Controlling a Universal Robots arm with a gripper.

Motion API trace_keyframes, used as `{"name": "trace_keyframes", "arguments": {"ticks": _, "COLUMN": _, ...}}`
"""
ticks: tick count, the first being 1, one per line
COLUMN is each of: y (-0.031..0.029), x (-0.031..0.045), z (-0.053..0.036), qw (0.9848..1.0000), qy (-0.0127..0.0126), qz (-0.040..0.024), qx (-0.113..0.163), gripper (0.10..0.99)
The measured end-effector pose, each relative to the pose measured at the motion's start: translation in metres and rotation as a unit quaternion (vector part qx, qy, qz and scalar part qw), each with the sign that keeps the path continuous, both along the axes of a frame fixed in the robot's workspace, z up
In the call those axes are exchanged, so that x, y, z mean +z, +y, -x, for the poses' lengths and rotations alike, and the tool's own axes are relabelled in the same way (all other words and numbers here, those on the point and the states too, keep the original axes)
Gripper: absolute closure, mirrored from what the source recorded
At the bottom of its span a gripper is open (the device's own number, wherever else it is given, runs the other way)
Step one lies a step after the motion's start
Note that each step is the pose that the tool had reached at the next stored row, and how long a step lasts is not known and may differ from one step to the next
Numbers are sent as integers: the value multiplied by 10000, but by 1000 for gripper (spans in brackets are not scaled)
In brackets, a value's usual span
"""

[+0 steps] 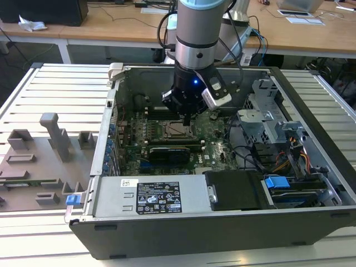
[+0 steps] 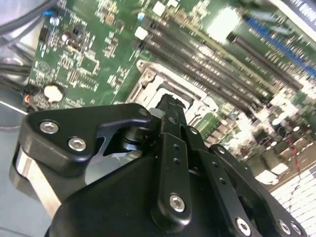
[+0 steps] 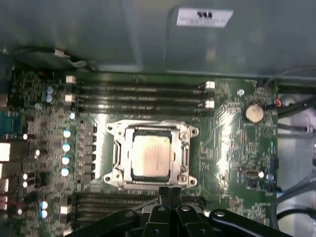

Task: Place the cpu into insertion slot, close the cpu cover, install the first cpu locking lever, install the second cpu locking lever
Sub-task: 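Install the first cpu locking lever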

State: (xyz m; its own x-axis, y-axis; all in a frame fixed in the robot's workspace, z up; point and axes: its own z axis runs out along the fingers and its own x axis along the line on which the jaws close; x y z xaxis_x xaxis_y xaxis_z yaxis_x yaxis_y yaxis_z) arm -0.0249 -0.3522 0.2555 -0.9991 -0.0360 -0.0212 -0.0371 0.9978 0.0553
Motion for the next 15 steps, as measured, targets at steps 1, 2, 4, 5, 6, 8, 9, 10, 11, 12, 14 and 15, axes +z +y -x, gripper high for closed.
{"name": "trace_keyframes", "arguments": {"ticks": 1, "y": 35, "x": 0, "z": 0, "qw": 10000, "qy": 0, "qz": 5, "qx": 0, "gripper": 980}}
{"name": "trace_keyframes", "arguments": {"ticks": 2, "y": 56, "x": 0, "z": 0, "qw": 10000, "qy": 1, "qz": 9, "qx": 0, "gripper": 980}}
{"name": "trace_keyframes", "arguments": {"ticks": 4, "y": 107, "x": 0, "z": 0, "qw": 10000, "qy": 0, "qz": 17, "qx": 0, "gripper": 980}}
{"name": "trace_keyframes", "arguments": {"ticks": 5, "y": 135, "x": 0, "z": 0, "qw": 10000, "qy": 0, "qz": 19, "qx": 0, "gripper": 980}}
{"name": "trace_keyframes", "arguments": {"ticks": 6, "y": 141, "x": 0, "z": 0, "qw": 10000, "qy": 0, "qz": 19, "qx": 0, "gripper": 980}}
{"name": "trace_keyframes", "arguments": {"ticks": 8, "y": 142, "x": 1, "z": 0, "qw": 10000, "qy": 0, "qz": 19, "qx": 1, "gripper": 980}}
{"name": "trace_keyframes", "arguments": {"ticks": 9, "y": 142, "x": 0, "z": 0, "qw": 10000, "qy": 0, "qz": 18, "qx": 0, "gripper": 980}}
{"name": "trace_keyframes", "arguments": {"ticks": 10, "y": 143, "x": 0, "z": 0, "qw": 10000, "qy": 0, "qz": 19, "qx": 0, "gripper": 980}}
{"name": "trace_keyframes", "arguments": {"ticks": 11, "y": 143, "x": 0, "z": 0, "qw": 10000, "qy": 0, "qz": 19, "qx": 0, "gripper": 980}}
{"name": "trace_keyframes", "arguments": {"ticks": 12, "y": 143, "x": 0, "z": 0, "qw": 10000, "qy": 0, "qz": 19, "qx": 0, "gripper": 980}}
{"name": "trace_keyframes", "arguments": {"ticks": 14, "y": 143, "x": 0, "z": 0, "qw": 10000, "qy": 0, "qz": 19, "qx": 0, "gripper": 980}}
{"name": "trace_keyframes", "arguments": {"ticks": 15, "y": 143, "x": 0, "z": 0, "qw": 10000, "qy": 0, "qz": 19, "qx": 0, "gripper": 980}}
